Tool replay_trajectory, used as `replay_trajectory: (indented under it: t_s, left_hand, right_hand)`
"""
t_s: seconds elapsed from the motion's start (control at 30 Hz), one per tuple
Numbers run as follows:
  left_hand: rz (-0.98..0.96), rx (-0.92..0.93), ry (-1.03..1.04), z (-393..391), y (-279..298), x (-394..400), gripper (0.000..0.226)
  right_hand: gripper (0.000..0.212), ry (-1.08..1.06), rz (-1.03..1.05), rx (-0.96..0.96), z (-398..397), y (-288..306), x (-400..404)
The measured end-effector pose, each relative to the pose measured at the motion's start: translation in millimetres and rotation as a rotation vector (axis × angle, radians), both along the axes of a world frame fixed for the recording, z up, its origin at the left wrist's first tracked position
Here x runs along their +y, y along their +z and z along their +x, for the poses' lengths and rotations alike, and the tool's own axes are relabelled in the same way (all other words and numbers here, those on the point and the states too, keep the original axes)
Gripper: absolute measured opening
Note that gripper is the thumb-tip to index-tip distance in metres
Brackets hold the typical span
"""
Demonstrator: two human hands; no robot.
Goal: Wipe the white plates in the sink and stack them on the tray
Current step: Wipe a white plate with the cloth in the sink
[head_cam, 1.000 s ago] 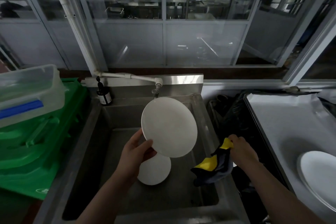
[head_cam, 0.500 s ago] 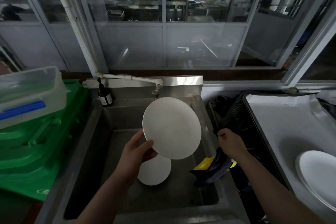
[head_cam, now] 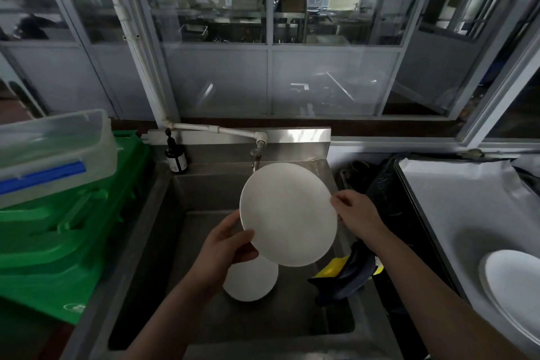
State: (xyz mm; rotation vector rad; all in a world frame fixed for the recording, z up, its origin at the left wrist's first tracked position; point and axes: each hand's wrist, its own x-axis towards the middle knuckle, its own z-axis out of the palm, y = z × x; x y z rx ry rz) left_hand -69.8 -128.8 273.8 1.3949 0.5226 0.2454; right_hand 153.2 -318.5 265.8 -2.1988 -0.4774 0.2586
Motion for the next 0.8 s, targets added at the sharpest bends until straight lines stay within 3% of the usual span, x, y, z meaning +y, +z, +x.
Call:
replay_trajectory:
  t_s: [0.2,0.4,0.63,0.73,0.8]
  left_hand:
    - [0.159,0.065,-0.023,-3,4,5,0.038]
    - [0.159,0.156,0.013,0,-2,11,0.025]
    - [0.305,0.062,0.166,10,-5,9,0.018]
    - [0.416,0.002,0.276,13,-3,4,0.025]
    - [0.62,-0.008,0.32,12,-1,5,0.022]
  right_hand:
    - [0.01,-0.03,0.102,0.033,-10,8,-8]
    - [0.008,-0.033,0.107,0.043,-19,8,-11]
    - [0.009,-0.119,0.198,0.047,-26,8,-13]
    - [0.012,-0.146,0.308,0.066,-37,8,-11]
    - [0.014,-0.176,0.361,0.063,-45,6,-10]
